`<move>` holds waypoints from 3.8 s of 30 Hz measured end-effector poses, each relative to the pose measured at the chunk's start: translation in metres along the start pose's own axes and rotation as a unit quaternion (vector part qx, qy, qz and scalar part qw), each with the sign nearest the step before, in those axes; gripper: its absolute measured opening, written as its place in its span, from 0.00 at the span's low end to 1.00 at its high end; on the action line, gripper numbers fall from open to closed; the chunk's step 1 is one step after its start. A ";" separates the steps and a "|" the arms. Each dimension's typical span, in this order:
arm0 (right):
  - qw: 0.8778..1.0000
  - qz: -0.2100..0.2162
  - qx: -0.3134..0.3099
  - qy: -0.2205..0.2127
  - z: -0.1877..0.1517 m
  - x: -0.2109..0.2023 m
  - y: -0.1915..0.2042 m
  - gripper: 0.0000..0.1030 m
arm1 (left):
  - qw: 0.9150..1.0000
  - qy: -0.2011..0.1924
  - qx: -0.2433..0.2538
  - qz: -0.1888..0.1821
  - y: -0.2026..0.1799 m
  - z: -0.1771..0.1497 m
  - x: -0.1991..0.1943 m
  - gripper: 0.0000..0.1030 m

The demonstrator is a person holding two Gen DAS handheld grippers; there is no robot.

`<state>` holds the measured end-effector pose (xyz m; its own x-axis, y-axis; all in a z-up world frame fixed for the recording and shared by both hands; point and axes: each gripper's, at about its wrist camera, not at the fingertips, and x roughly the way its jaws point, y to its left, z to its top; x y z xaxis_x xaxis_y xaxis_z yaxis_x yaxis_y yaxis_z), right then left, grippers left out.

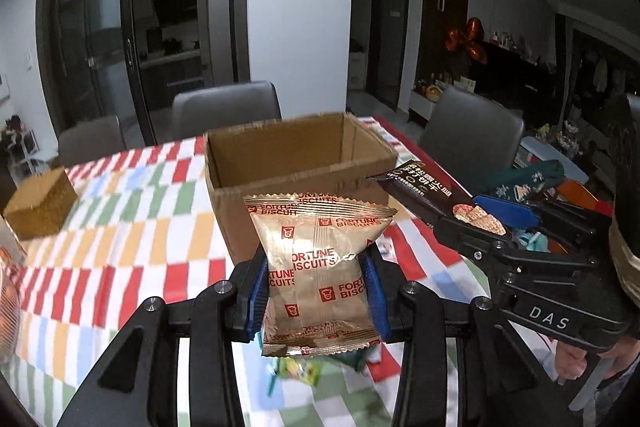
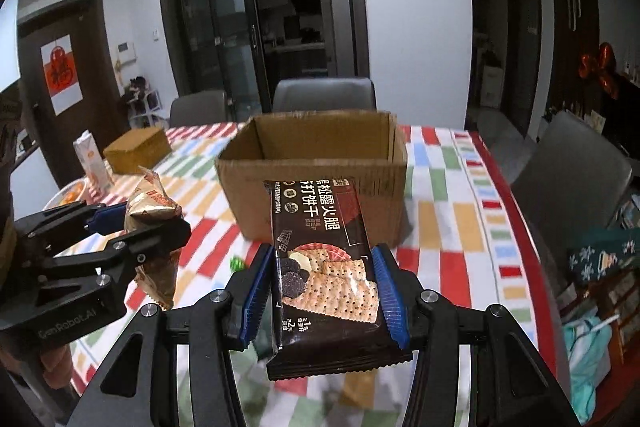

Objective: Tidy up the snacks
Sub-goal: 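Carry both packets into the cardboard box and open both tools, then grasp the green lollipop with the left tool while the right tool grasps the green bar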

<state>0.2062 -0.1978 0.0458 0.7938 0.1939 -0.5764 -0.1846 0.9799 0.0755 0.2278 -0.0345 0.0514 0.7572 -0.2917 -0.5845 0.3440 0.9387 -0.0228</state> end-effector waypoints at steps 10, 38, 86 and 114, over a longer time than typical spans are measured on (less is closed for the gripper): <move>1.000 0.008 0.010 -0.029 0.049 0.019 -0.005 0.49 | 1.000 -0.023 -0.014 0.001 0.022 0.047 0.019 0.40; 1.000 -0.025 -0.002 -0.002 0.128 0.132 -0.012 0.57 | 0.999 0.014 -0.027 0.038 0.077 0.120 0.130 0.65; 0.983 0.047 -0.105 0.144 -0.055 0.083 0.067 0.64 | 0.992 0.117 0.048 0.028 0.052 -0.089 0.029 0.64; 0.966 0.073 -0.096 0.229 -0.081 0.152 0.062 0.51 | 0.980 0.189 0.012 -0.059 0.061 -0.114 0.122 0.38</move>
<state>0.2687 -0.1117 -0.1037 0.4198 0.2455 -0.8738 -0.4144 0.9083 0.0561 0.2774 0.0086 -0.1138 0.4528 -0.3051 -0.8378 0.4337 0.8964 -0.0921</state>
